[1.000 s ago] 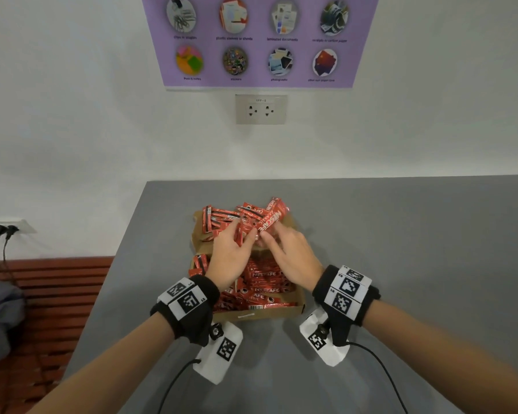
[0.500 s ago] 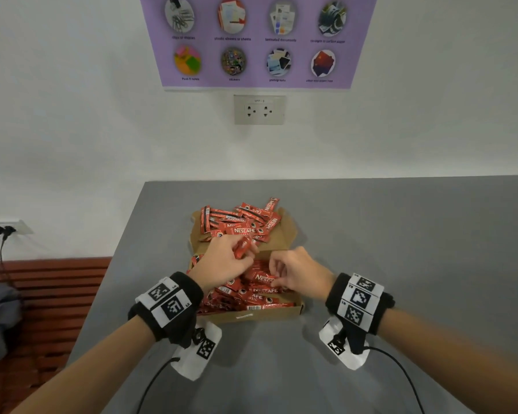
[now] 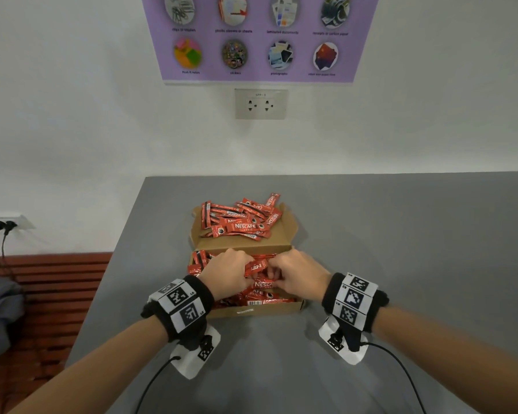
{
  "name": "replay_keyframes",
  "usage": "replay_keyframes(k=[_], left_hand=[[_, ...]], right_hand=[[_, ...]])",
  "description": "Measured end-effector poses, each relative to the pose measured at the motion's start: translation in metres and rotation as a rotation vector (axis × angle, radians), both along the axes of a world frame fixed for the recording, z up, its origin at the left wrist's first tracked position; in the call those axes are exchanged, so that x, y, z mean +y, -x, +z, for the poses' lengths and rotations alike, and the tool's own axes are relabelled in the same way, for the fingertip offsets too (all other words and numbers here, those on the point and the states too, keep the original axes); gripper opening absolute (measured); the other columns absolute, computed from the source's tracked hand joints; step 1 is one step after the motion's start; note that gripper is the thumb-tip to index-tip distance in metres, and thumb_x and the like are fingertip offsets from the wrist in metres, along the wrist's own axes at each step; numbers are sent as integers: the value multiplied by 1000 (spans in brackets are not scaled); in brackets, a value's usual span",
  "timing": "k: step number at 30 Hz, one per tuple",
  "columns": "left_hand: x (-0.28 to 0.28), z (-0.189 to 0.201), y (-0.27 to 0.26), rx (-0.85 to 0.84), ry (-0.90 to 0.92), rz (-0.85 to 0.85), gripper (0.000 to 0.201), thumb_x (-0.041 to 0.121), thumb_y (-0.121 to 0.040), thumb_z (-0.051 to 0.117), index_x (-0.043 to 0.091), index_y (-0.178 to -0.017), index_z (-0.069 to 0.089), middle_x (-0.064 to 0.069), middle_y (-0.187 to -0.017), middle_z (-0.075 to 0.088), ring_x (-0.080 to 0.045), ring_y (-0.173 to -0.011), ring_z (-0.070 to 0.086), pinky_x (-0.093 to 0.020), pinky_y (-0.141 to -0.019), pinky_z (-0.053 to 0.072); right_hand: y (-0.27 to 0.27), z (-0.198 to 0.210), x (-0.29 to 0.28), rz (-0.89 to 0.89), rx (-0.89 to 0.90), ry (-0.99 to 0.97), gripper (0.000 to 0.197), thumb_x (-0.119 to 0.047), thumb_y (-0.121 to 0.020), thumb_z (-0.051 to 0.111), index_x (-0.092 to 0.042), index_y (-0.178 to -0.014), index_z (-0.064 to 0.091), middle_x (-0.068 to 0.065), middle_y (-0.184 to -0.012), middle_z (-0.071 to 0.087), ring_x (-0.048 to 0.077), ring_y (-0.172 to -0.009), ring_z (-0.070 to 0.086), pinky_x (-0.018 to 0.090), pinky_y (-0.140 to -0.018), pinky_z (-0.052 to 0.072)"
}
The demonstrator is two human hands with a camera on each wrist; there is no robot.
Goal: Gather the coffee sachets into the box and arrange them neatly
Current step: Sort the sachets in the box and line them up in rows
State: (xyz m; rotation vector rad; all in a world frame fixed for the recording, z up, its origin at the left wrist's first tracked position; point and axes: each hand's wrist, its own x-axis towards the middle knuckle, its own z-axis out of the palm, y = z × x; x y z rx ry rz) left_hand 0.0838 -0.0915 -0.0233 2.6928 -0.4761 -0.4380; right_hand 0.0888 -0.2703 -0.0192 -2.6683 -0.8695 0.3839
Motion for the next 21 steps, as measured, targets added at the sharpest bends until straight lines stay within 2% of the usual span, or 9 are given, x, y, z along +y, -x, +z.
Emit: replay_keyframes(k=[2, 5, 8, 14, 18, 21], left_hand=[[-1, 0, -1, -15, -13, -10, 15, 29, -87, 61, 15, -91, 66, 1, -91, 68, -17, -80, 63, -31, -74, 54], [-3, 0, -1, -22, -34, -21, 14, 28, -87, 61, 16, -92, 65, 0, -93, 67, -18, -82, 63, -31, -74, 53], [-4, 0, -1, -30, -48, -24, 16, 29, -87, 61, 15, -95, 65, 0, -95, 67, -18, -84, 63, -33, -77, 53], [-1, 0, -2, -20, -1, 2, 21, 34, -83, 67, 17, -95, 64, 1, -98, 67, -18, -90, 63, -34, -82, 52], [0, -1, -2, 44, -39, -2, 18, 33, -83, 68, 19, -94, 65, 2, -101, 67, -16, -91, 63, -35, -86, 52], [-2, -2, 0, 23, -106, -24, 23, 32, -86, 64, 17, -103, 63, 0, -105, 66, -18, -94, 62, -33, -86, 52]], right_hand=[[0, 2, -1, 28, -20, 30, 6, -8, -82, 60, -13, -84, 63, 0, -88, 66, 15, -80, 60, 30, -76, 50], [0, 4, -1, 61, -106, 109, 10, -11, -82, 56, -16, -84, 64, -4, -86, 68, 14, -84, 60, 24, -80, 39], [0, 4, -3, 39, -129, 146, 9, -15, -83, 55, -18, -82, 64, -5, -85, 68, 15, -85, 60, 31, -84, 41], [2, 5, -4, -20, -45, 110, 9, -14, -79, 57, -14, -85, 65, -1, -86, 68, 17, -81, 60, 24, -69, 38], [3, 4, -4, -31, -40, 116, 13, -16, -81, 57, -10, -90, 65, 2, -90, 68, 20, -83, 61, 26, -71, 42], [5, 1, -3, -29, -52, 129, 14, -15, -82, 55, -9, -92, 64, 3, -92, 68, 22, -85, 61, 28, -73, 41]])
